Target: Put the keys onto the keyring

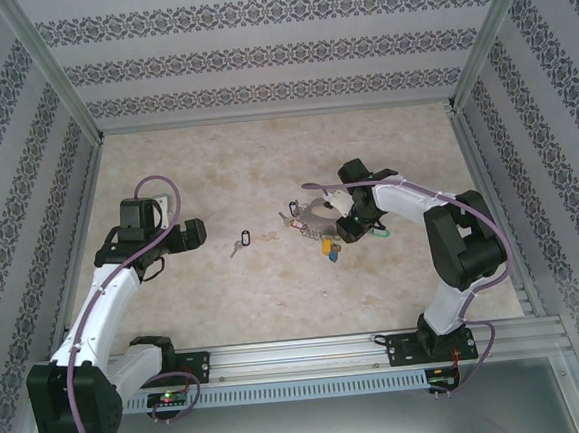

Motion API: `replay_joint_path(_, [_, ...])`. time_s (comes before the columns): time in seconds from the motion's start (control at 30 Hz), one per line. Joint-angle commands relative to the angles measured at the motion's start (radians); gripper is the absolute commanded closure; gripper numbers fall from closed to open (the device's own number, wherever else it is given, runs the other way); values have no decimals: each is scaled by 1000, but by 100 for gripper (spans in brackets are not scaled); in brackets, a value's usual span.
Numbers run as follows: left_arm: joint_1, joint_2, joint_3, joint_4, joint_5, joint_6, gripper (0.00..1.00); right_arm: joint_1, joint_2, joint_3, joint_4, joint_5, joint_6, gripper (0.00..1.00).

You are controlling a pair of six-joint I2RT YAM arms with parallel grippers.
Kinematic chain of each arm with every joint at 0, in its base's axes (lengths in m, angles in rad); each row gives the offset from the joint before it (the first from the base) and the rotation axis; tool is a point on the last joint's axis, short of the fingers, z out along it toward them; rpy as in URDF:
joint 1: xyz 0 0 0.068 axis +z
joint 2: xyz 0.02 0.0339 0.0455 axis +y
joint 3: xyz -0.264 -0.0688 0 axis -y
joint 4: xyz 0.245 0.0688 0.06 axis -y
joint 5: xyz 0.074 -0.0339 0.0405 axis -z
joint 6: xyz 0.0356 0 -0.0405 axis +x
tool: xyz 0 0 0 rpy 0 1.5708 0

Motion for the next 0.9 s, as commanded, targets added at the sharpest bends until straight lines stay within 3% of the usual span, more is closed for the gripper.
replay_joint_path(0.0, [-9,-1,20,-7,13,-11,0,13,20,-9,23,-21,7,75])
replay_joint_path(0.87, [-9,5,20,-6,18,-13,0,1,-26,-24,114,-60,23,82])
